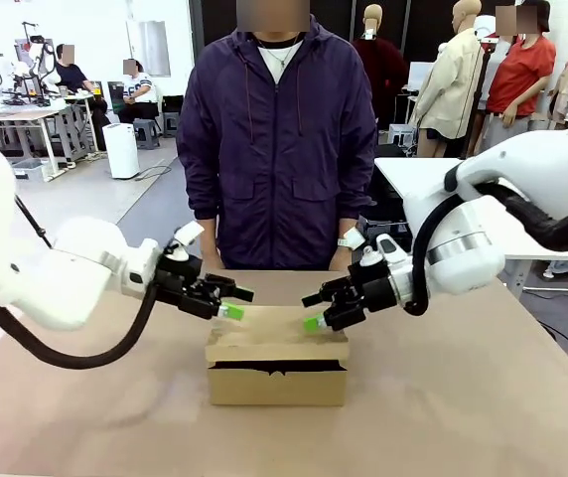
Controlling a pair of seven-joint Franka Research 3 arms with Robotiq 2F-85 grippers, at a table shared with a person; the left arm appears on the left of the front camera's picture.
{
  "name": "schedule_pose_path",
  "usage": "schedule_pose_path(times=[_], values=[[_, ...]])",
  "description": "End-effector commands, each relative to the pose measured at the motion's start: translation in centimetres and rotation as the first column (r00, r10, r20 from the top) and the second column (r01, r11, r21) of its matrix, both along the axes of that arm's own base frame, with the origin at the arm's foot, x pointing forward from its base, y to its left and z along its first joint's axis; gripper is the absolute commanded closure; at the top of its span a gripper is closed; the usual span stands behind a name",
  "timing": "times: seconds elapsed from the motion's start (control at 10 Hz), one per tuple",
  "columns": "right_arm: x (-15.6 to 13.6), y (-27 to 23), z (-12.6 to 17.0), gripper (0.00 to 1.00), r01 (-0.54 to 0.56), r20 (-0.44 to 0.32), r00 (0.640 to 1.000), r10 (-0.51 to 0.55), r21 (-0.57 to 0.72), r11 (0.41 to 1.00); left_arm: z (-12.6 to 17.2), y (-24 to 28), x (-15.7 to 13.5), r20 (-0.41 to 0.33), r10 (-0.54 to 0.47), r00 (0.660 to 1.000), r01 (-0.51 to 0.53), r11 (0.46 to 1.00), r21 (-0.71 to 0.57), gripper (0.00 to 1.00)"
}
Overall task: Pack the items into the box.
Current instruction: Close the Mailer Box.
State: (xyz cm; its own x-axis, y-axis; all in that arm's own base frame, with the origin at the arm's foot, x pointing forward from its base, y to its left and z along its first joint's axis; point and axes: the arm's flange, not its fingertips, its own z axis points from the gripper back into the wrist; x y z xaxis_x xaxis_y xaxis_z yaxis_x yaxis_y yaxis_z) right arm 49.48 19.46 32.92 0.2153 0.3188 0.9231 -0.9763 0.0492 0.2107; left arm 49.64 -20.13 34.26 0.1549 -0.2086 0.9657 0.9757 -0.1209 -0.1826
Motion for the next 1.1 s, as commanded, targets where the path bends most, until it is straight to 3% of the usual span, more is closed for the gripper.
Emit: schedule_pose_path(times=[0.0, 0.1, 0.2, 0.3, 0.4, 0.5, 0.6, 0.7, 0.8, 0.9, 1.0], values=[[0.2, -1.6, 2.3, 0.0, 0.054, -0.057, 0.997, -0.047, 0.116, 0.992, 1.2, 1.5, -1.6, 0.019, 0.035, 0.999, -0.034, 0.998, -0.058, 0.0], [0.3, -2.6, 3.1, 0.0, 0.088, -0.12, 0.99, -0.071, 0.149, 0.985, 2.0, 2.4, -1.7, -0.009, 0.052, 0.999, -0.052, 0.994, -0.091, 0.0], [0.2, -4.0, 3.7, 0.0, 0.136, -0.23, 0.969, -0.092, 0.186, 0.973, 2.7, 3.8, -2.0, -0.104, 0.063, 0.993, -0.08, 0.984, -0.16, 0.0], [0.0, -5.8, 4.1, 0.0, 0.224, -0.39, 0.913, -0.124, 0.224, 0.949, 3.2, 5.9, -2.6, -0.3, 0.047, 0.953, -0.119, 0.967, -0.225, 0.0], [-0.7, -8.5, 4.8, 0.0, 0.278, -0.495, 0.861, -0.119, 0.261, 0.924, 3.9, 9.1, -3.8, -0.448, 0.091, 0.89, -0.212, 0.95, -0.228, 0.0], [-1.9, -11.8, 5.7, 0.0, 0.291, -0.567, 0.821, -0.069, 0.312, 0.904, 4.5, 12.6, -5.3, -0.554, 0.206, 0.807, -0.332, 0.933, -0.136, 0.0], [-3.4, -15.6, 6.3, 0.0, 0.319, -0.619, 0.782, -0.072, 0.299, 0.899, 5.3, 16.1, -7.0, -0.605, 0.274, 0.747, -0.393, 0.917, -0.069, 0.0], [-4.9, -18.6, 6.4, 0.0, 0.299, -0.683, 0.729, -0.038, 0.268, 0.916, 5.8, 18.4, -8.3, -0.669, 0.259, 0.697, -0.364, 0.931, -0.019, 0.0], [-6.3, -21.7, 6.1, 0.0, 0.337, -0.734, 0.675, -0.08, 0.21, 0.918, 6.0, 21.2, -9.4, -0.713, 0.317, 0.626, -0.423, 0.906, 0.031, 0.0], [-7.9, -24.6, 5.8, 0.0, 0.332, -0.77, 0.632, -0.087, 0.168, 0.928, 5.6, 24.3, -10.5, -0.762, 0.338, 0.552, -0.435, 0.897, 0.083, 0.0], [-9.9, -27.4, 5.1, 0.0, 0.295, -0.811, 0.579, -0.089, 0.107, 0.949, 4.9, 27.9, -11.5, -0.81, 0.385, 0.443, -0.532, 0.84, 0.108, 0.0]])
